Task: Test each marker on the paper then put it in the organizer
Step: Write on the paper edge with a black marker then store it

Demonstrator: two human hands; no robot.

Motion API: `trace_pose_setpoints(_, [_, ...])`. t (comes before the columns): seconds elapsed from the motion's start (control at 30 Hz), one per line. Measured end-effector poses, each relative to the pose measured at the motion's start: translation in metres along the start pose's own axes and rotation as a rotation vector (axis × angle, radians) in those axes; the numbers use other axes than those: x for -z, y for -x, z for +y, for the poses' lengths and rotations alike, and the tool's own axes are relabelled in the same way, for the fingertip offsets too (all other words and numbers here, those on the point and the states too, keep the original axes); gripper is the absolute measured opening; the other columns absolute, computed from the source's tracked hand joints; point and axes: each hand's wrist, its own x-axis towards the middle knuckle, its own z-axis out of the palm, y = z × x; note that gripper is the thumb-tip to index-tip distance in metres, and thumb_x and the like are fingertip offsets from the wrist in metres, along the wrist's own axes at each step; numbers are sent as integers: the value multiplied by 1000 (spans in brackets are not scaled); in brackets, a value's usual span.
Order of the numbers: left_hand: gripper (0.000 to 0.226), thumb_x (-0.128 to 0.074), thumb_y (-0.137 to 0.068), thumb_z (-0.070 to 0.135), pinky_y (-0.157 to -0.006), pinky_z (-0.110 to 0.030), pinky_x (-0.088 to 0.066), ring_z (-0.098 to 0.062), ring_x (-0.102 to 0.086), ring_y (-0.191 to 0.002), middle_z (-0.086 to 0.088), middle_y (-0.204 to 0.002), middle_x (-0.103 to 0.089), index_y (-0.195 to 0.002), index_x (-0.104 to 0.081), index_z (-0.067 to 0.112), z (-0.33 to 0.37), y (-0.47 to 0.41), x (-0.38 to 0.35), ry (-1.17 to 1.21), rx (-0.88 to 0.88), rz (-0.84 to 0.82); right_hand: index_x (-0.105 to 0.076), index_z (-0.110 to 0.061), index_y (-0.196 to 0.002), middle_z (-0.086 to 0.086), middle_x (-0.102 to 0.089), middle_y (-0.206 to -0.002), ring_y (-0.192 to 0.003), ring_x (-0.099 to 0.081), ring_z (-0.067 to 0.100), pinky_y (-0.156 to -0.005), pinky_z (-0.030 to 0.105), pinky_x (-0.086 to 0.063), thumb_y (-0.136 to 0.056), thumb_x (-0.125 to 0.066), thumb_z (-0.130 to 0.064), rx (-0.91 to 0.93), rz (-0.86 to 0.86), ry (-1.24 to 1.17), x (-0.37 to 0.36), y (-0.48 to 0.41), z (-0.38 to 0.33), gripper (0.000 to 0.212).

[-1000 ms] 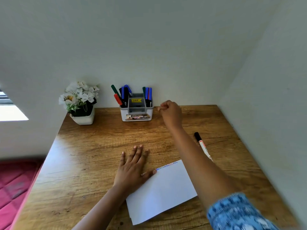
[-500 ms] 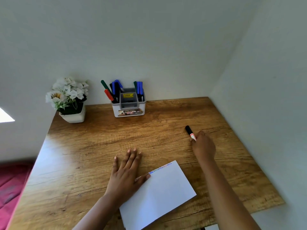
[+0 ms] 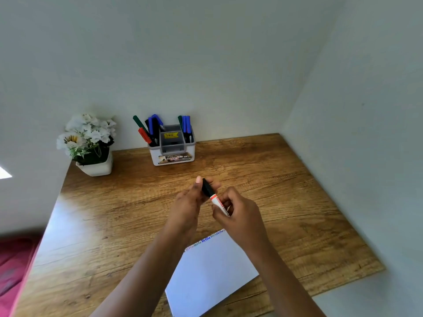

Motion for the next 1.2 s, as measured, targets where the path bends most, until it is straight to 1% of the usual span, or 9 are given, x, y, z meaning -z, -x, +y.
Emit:
trace_pose_setpoints(0.1, [28,-44,-98,27,-86,-28,-48,-16,-67,-92,-8,-96,-72,-102,-63,7,1,-3,0,158,24,18,-51,-23,-82,-16,-50,-61,-49,-47,3,-47,12,-28,-81,-65,-29,42,4,80,1,3,-5,15])
trace_pose_setpoints(0.2, [28,-43,-99,25,-86,-32,-51,-17,-68,-85,-9,-90,-72,-102,-62,4,-1,-3,-2,235,36,56,-54,-23,-80,-14,-52,-58,-51,-51,2,-45,13,-33,-82,-65,-28,-20,-25,30,4,3,-12,13])
trace_pose_setpoints(0.4, [26,-43,-100,24,-73,-29,-54,-15,-69,-73,-6,-80,-73,-96,-61,5,-1,-1,-15,359,76,126,-60,-15,-77,0,-65,-61,-46,-53,8,-46,25,-42,-83,-67,-23,-307,-98,-321,8,-1,-16,12])
trace_pose_setpoints(0.53, [27,-43,-100,24,-67,-27,-54,-15,-69,-72,-5,-79,-73,-94,-61,6,-4,-1,-18,380,85,150,-62,-2,-84,6,-63,-59,-48,-53,16,-42,23,-41,-86,-65,-20,-476,-157,-555,14,-3,-18,18])
trace_pose_setpoints(0.73, [28,-42,-101,26,-67,-27,-52,-14,-68,-71,-5,-77,-73,-93,-61,6,-13,-6,-26,397,146,169,-59,-4,-78,7,-61,-56,-36,-45,13,-38,19,-35,-87,-63,-21,-642,-222,-739,21,-6,-16,20])
trace_pose_setpoints(0.87, [26,-40,-102,29,-55,-20,-52,-13,-64,-70,-3,-76,-68,-97,-57,9,9,-28,22,670,24,445,-63,-2,-79,6,-58,-57,-35,-41,10,-35,16,-30,-90,-57,-16,-674,-340,-880,32,11,-13,19])
trace_pose_setpoints(1.0, [27,-42,-101,29,-80,-27,-52,-18,-69,-89,-6,-90,-73,-99,-61,9,36,-25,42,437,-67,339,-61,-4,-89,7,-60,-59,-38,-40,10,-36,17,-29,-90,-58,-17,-702,-275,-956,33,18,6,13])
trace_pose_setpoints(1.07, [28,-42,-101,27,-81,-29,-52,-20,-70,-89,-9,-91,-73,-100,-62,7,24,-16,29,311,-68,311,-59,-12,-95,9,-63,-65,-38,-41,11,-36,16,-31,-91,-57,-15,-686,-272,-1019,33,15,11,5])
trace_pose_setpoints(1.2, [23,-49,-98,24,-76,-28,-53,-21,-69,-84,-8,-86,-72,-93,-65,8,-18,3,18,-81,-191,241,-58,-22,-107,12,-66,-76,-39,-43,9,-35,16,-33,-95,-47,-10,-609,-203,-1110,42,12,23,21])
